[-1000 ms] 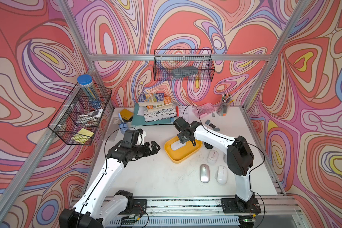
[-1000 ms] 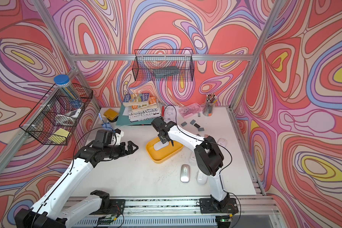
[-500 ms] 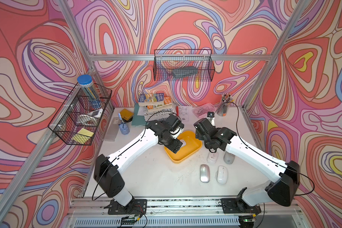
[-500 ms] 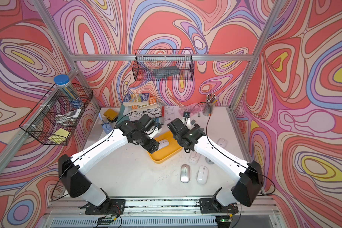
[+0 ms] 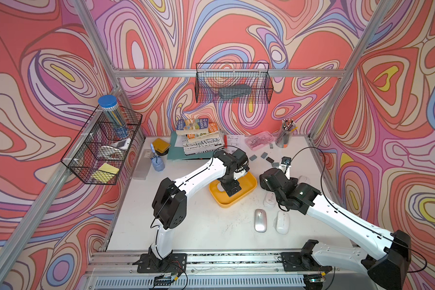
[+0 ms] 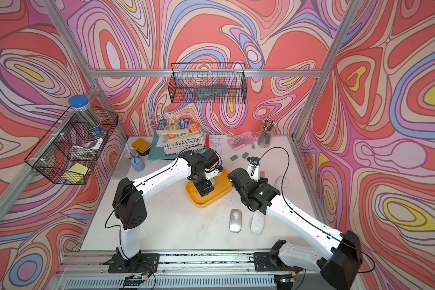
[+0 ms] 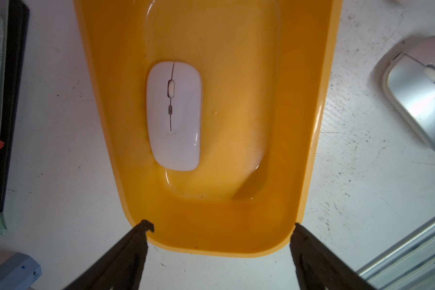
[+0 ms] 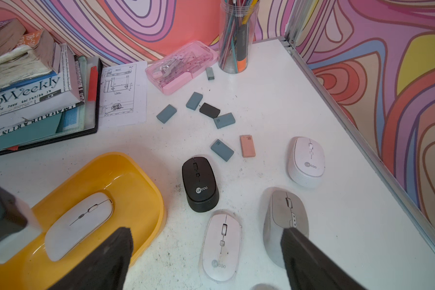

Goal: Take out the mouse from the storage box
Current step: Pick up the mouse from the storage box.

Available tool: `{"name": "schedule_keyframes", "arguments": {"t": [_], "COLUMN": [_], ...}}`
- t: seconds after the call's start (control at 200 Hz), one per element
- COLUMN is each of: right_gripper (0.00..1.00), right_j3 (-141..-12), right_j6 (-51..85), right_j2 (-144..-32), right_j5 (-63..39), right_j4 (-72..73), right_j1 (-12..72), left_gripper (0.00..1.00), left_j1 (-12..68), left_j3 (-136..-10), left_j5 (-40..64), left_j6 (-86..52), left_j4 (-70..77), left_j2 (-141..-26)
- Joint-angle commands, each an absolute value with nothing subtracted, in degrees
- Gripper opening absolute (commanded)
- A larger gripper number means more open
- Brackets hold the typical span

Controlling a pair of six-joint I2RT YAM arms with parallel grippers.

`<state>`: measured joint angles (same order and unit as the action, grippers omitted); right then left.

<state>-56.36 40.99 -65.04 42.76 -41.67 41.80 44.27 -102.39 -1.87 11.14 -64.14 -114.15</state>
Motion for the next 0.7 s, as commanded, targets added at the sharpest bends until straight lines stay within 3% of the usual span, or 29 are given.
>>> {"name": "schedule_keyframes", "arguments": {"t": [0.0,0.691], "right_gripper": [0.94,0.95], "right_j3": [-55.1,-52.1], "right_j6": [40.5,37.9], "right_j2": [-62.2,-59.9], "right_j5": [46.1,45.8], "right_j4": [-40.5,-41.3], "right_j1": [41.6,38.7], "left_gripper": [0.93,0.93], "left_j1": [44.2,39.4], "left_j3": [-105.9,-110.8], "left_j5": [-0.9,-2.1], "left_j6": [14.2,17.2], "left_j4": [-63.9,-60.4], "left_j2": [-117.6,-129.8]}}
